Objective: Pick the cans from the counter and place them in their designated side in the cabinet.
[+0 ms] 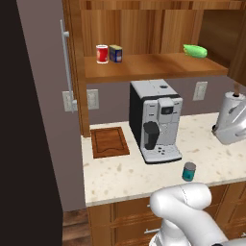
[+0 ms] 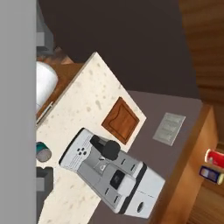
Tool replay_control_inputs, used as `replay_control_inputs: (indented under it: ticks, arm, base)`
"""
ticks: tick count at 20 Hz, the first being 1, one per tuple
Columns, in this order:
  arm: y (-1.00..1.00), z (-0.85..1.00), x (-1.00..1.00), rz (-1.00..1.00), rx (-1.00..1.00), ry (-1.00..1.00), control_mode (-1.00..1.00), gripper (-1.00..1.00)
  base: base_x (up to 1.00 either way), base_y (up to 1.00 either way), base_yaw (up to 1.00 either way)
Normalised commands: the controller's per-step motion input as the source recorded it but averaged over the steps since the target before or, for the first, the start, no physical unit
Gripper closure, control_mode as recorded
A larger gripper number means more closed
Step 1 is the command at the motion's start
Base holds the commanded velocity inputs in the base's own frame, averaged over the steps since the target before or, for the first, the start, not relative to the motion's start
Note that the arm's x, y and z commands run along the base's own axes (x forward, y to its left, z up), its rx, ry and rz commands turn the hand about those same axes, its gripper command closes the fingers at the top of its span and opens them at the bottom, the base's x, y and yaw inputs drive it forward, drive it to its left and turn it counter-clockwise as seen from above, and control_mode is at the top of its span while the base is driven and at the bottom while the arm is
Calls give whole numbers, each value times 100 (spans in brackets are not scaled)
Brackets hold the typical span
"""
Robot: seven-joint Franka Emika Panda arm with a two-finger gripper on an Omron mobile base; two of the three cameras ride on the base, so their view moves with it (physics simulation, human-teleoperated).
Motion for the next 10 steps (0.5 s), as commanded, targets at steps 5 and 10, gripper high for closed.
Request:
replay_control_inputs:
  ticks: [5, 10]
  arm:
    - [0, -51, -6, -7, -13, 25, -100, -100]
    - [0, -8, -2, -10, 1, 10, -100, -100]
  base:
    - [0, 0, 0]
    - [0, 0, 0]
